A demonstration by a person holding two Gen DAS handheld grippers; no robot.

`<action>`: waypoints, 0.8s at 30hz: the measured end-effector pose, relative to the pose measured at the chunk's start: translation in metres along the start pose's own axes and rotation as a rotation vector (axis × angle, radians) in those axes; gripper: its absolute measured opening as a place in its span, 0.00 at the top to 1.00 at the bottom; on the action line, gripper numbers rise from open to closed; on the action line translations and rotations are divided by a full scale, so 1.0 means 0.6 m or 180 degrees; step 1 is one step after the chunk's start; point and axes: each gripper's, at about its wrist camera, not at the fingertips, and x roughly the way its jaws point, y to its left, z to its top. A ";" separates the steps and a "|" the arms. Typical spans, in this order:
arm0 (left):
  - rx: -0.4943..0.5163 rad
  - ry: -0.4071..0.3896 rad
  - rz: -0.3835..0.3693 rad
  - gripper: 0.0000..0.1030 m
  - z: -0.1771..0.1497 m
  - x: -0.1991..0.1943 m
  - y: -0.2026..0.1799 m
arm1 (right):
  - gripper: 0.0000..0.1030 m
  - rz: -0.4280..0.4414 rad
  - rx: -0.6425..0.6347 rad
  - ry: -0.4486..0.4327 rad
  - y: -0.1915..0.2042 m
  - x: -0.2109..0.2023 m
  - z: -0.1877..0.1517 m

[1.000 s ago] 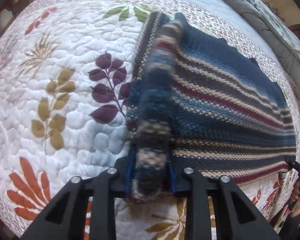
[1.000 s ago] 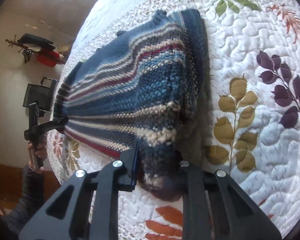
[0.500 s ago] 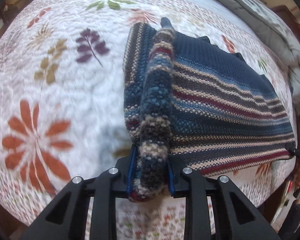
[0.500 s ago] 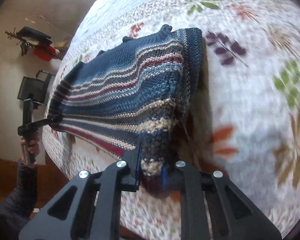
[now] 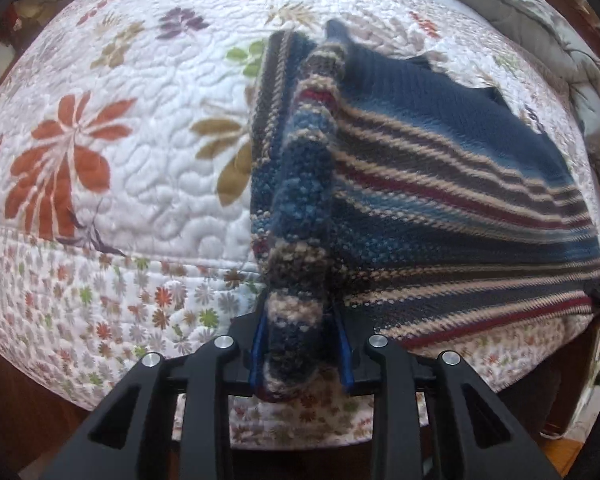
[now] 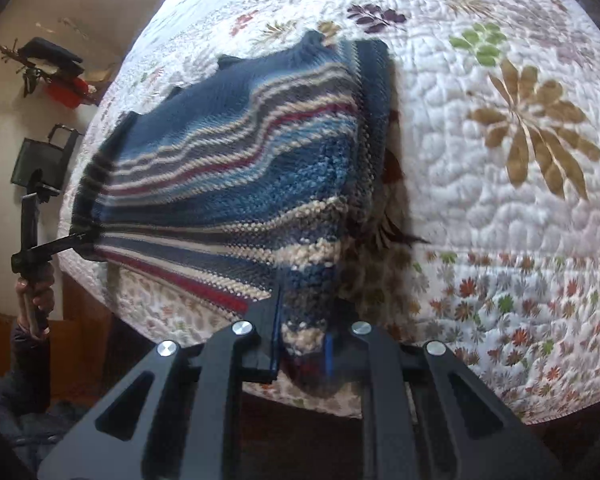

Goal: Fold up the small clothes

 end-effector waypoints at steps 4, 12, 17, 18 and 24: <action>-0.0156 0.0015 -0.0011 0.58 0.010 0.043 0.016 | 0.79 -0.0091 0.0180 0.0098 -0.028 0.057 -0.012; -0.0196 -0.0057 -0.0108 0.33 -0.020 0.009 0.057 | 0.53 -0.0075 0.0301 0.0008 -0.049 0.047 -0.024; -0.0295 -0.0509 0.0413 0.35 -0.017 -0.079 0.093 | 0.42 -0.0617 -0.0051 -0.0341 -0.008 -0.029 0.007; -0.0255 -0.0624 0.0451 0.35 -0.005 -0.099 0.088 | 0.40 -0.0593 -0.0119 -0.0405 0.004 -0.041 0.023; 0.0167 -0.0732 0.0333 0.34 0.103 -0.108 0.012 | 0.37 -0.0230 -0.0327 -0.0419 0.049 -0.019 0.176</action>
